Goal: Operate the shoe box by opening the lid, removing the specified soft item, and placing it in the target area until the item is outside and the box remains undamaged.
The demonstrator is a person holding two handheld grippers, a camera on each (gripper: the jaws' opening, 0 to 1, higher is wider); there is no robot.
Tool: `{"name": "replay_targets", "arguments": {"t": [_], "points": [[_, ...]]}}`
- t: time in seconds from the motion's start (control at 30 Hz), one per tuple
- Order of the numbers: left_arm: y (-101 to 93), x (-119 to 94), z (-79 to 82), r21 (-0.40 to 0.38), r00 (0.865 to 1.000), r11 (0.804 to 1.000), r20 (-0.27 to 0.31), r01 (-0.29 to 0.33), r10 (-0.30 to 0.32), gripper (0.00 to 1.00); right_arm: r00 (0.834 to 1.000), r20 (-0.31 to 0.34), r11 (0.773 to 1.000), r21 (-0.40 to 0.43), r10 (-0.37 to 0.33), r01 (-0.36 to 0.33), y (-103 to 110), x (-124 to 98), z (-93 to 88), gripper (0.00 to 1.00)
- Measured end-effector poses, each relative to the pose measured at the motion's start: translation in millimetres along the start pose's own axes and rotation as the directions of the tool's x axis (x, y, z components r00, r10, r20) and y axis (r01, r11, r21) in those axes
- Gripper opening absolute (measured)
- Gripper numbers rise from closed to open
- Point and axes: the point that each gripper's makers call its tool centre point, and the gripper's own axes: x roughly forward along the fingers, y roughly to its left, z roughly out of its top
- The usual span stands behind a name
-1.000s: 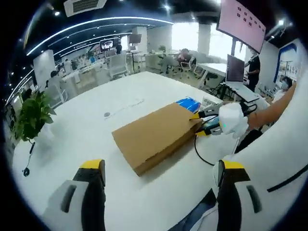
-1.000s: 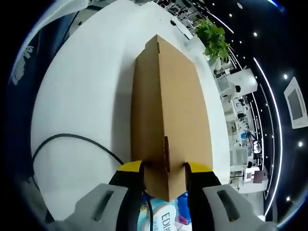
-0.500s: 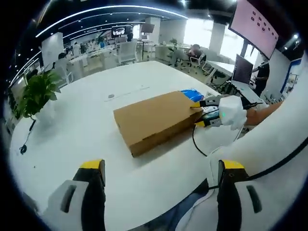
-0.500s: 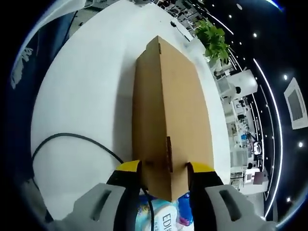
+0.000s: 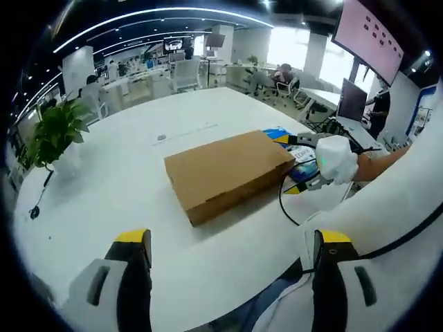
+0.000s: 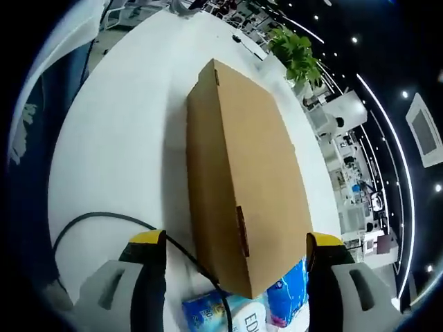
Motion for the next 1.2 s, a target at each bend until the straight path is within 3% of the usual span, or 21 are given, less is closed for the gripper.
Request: {"name": "replay_targets", "arguments": {"t": [0.03,0.07,0.1,0.17,0.27,0.43,0.6,0.67,0.7,0.73,0.77,0.93,1.0,1.17,1.2], "points": [[0.3,-0.3,0.7,0.001,1.000,1.000,0.005,-0.002,0.002,0.99,1.000,0.005,1.000,0.014,0.007,-0.007,-1.1,-0.4,1.3,0.89],[0.0,-0.5,0.5,0.000,1.000,1.000,0.004,-0.001,0.001,0.99,1.000,0.004,0.995,0.102,0.012,-0.012,-2.3,-1.3,2.7,0.93],[-1.1,-0.5,-0.2,-0.005,1.000,1.000,0.004,0.003,-0.003,0.99,1.000,0.015,0.992,0.125,0.005,-0.007,-6.7,-2.2,5.8,0.96],[-1.9,-0.1,-1.9,-0.008,1.000,1.000,-0.001,0.003,-0.003,0.99,1.000,0.020,0.986,0.166,0.003,-0.007,-15.1,-4.7,9.3,0.96],[-2.8,0.4,-3.6,-0.005,1.000,1.000,-0.002,0.004,-0.004,0.99,1.000,0.026,0.982,0.188,-0.003,-0.002,-22.7,-7.5,11.8,0.97],[-2.4,0.5,-0.8,-0.023,1.000,1.000,0.012,-0.003,0.003,0.99,0.998,0.031,0.966,0.251,0.058,-0.063,-15.8,-12.4,13.0,1.00],[-1.5,-1.2,-2.3,-0.039,1.000,0.999,0.013,-0.005,0.006,0.99,0.990,0.059,0.864,0.485,0.125,-0.138,-11.4,-23.8,12.6,1.00],[-1.2,-1.3,-2.8,-0.044,1.000,0.999,0.011,-0.007,0.007,0.99,0.990,0.061,0.853,0.502,0.127,-0.140,-11.9,-25.1,12.6,1.00],[0.4,-2.2,-5.6,-0.068,1.000,0.998,0.009,-0.010,0.010,0.99,0.988,0.066,0.763,0.629,0.142,-0.152,-13.6,-33.2,9.0,1.00],[0.5,-2.4,-6.3,-0.080,1.000,0.997,0.010,-0.009,0.010,0.99,0.985,0.072,0.721,0.674,0.154,-0.162,-14.6,-37.6,7.2,1.00],[0.6,-2.4,-6.5,-0.082,1.000,0.997,0.010,-0.010,0.011,0.99,0.986,0.076,0.700,0.696,0.150,-0.160,-17.4,-40.7,6.3,1.00],[1.6,-4.2,-5.9,-0.093,1.000,0.995,0.020,-0.020,0.022,0.99,0.990,0.092,0.696,0.705,0.105,-0.139,-30.8,-60.3,-0.6,1.00],[0.7,-3.9,-3.9,-0.099,0.999,0.995,0.026,-0.018,0.021,0.99,0.987,0.092,0.658,0.737,0.129,-0.154,-25.8,-67.2,-4.6,1.00],[2.6,-2.8,1.0,-0.129,0.999,0.991,0.039,-0.022,0.027,0.99,0.988,0.095,0.641,0.752,0.123,-0.153,-25.3,-84.9,-11.3,0.98],[2.8,-3.2,1.4,-0.131,0.999,0.991,0.041,-0.026,0.031,0.99,0.987,0.100,0.626,0.764,0.125,-0.156,-24.7,-89.4,-12.9,0.98]]}}
